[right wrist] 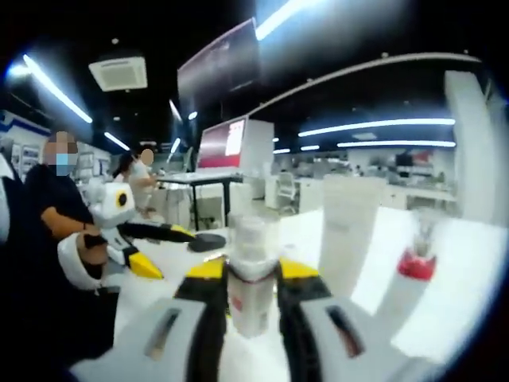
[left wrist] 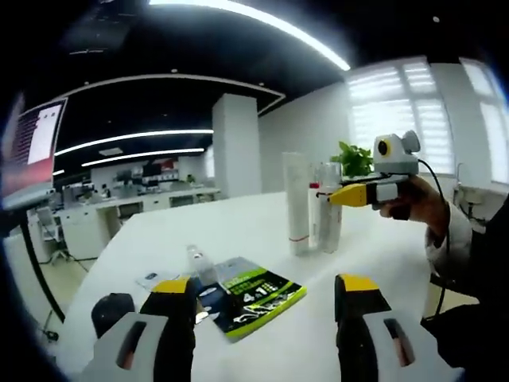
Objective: Arrange the skincare products in the storage area until every visible bottle or jar stands upright without overlapping.
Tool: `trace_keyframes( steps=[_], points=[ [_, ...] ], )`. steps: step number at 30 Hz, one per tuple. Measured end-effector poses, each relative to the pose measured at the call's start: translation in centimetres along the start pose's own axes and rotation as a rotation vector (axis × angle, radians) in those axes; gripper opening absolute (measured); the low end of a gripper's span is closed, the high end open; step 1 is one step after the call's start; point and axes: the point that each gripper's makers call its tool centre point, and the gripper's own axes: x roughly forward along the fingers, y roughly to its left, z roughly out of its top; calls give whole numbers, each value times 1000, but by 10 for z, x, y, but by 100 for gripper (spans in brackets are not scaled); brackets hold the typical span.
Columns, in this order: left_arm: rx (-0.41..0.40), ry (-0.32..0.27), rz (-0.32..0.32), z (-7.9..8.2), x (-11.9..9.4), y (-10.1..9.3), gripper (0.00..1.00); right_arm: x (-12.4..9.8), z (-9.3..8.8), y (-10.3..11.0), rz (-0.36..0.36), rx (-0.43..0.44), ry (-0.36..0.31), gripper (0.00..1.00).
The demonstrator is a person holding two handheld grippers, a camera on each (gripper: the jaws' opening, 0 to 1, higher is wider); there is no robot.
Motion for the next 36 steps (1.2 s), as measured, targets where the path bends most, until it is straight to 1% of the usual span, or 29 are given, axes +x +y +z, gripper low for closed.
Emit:
trace_keyframes(
  steps=[3, 6, 8, 11, 13, 17, 19, 21, 23, 24, 28, 31, 33, 36],
  points=[
    [-8, 2, 4, 0, 0, 3, 80, -4, -4, -5, -6, 5, 8, 23],
    [-31, 8, -18, -2, 1, 3, 82, -8, -6, -11, -21, 9, 13, 23],
    [-41, 0, -35, -1, 2, 3, 86, -11, -8, -16, -34, 7, 19, 23],
    [-56, -4, -48, 0, 4, 2, 95, -16, -11, -21, -49, 5, 26, 23],
    [-58, -8, -46, 0, 5, 3, 99, -21, -13, -26, -57, 3, 33, 23],
    [-61, -8, -59, 0, 7, 3, 99, -30, -20, -36, -80, 6, 47, 23],
    [-65, -5, -65, 0, 8, 3, 99, -33, -25, -37, -73, 4, 60, 23],
    [-61, 5, -76, -1, 9, 2, 99, -36, -27, -39, -72, 13, 54, 23],
    [-47, 20, -84, -3, 10, 2, 99, -40, -29, -41, -70, 42, 38, 23],
    [-39, 23, -85, -3, 10, 2, 99, -42, -32, -43, -70, 45, 43, 23],
    [-36, 29, -94, -5, 13, 0, 99, -48, -40, -51, -102, 35, 66, 23],
    [-36, 37, -99, -8, 15, -1, 99, -52, -41, -51, -82, 58, 47, 23],
    [-34, 45, -101, -10, 16, -1, 99, -54, -42, -52, -82, 54, 41, 23],
    [-36, 48, -116, -10, 16, -5, 99, -57, -45, -55, -79, 40, 54, 23]
  ],
)
